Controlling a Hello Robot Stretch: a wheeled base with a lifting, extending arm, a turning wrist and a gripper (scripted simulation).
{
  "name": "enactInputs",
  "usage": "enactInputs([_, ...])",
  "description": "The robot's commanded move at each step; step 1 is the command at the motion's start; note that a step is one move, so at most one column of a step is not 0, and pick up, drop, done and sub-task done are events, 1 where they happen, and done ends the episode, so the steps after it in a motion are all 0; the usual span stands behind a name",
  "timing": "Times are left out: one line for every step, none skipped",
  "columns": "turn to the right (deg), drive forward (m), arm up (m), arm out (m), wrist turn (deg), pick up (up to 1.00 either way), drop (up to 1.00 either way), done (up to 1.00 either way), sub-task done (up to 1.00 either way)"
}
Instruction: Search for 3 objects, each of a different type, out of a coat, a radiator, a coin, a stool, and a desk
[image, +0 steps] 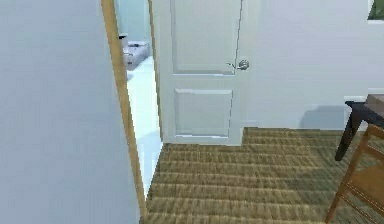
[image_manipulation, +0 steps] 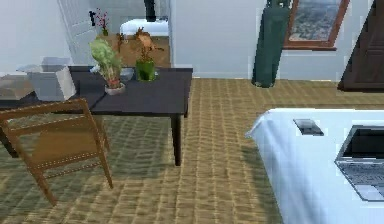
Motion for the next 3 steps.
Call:
enactInputs([0.0, 1.00, 0.00, 0.00, 0.0, 0.00, 0.00, 0.00, 0.00])
enactInputs([0.0, 0.25, 0.00, 0.00, 0.0, 0.00, 0.00, 0.00, 0.00])
enactInputs([-36.0, 0.00, 0.00, 0.00, 0.0, 0.00, 0.00, 0.00, 0.00])
